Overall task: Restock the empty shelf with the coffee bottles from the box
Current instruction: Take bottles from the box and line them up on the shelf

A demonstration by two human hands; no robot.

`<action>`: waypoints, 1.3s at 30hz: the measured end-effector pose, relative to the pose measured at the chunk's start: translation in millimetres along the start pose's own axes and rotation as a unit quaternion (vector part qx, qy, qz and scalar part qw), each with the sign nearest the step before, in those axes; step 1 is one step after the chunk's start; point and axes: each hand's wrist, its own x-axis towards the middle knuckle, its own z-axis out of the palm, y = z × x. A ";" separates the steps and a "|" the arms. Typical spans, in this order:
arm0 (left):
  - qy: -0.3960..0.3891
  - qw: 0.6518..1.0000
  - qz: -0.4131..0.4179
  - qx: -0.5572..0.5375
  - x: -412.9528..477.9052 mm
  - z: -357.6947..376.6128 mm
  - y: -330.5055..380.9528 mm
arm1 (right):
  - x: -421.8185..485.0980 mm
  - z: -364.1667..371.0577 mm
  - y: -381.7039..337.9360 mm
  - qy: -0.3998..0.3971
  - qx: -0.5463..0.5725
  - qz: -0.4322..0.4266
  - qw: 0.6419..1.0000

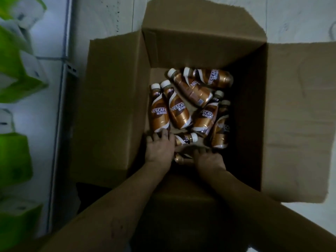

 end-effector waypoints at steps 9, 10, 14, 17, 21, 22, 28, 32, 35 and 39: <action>-0.009 0.971 -0.066 -0.232 -32.1 -14.4 -17.7 | -45.1 -25.3 18.9 -0.020 0.235 0.069 0.969; 0.010 0.962 -0.072 -0.262 -48.5 -22.3 -21.3 | -62.6 -28.7 23.6 0.004 0.280 0.075 0.957; 0.095 0.905 -0.064 -0.410 -113.7 -69.5 -30.8 | -129.5 -49.5 30.6 0.119 0.434 0.085 0.889; 0.166 0.849 -0.030 -0.501 -162.5 -109.2 -38.0 | -176.0 -75.0 24.8 0.212 0.533 0.047 0.818; 0.261 0.805 0.025 -0.533 -244.1 -162.4 -46.1 | -254.1 -121.0 16.2 0.300 0.574 -0.033 0.762; 0.292 0.791 0.036 -0.536 -264.7 -176.2 -48.9 | -273.3 -132.9 15.3 0.327 0.570 -0.054 0.752; 0.454 0.717 0.074 -0.523 -389.1 -248.2 -73.5 | -402.3 -202.9 -7.5 0.452 0.557 -0.194 0.669; 0.539 0.676 0.087 -0.495 -464.6 -285.5 -103.3 | -482.0 -240.8 -34.4 0.496 0.523 -0.291 0.629; 0.588 0.653 0.097 -0.468 -513.6 -303.0 -130.5 | -516.7 -274.1 -55.6 0.516 0.502 -0.340 0.605; 0.628 0.653 0.043 -0.420 -558.2 -308.2 -171.1 | -538.2 -315.8 -96.9 0.517 0.487 -0.406 0.576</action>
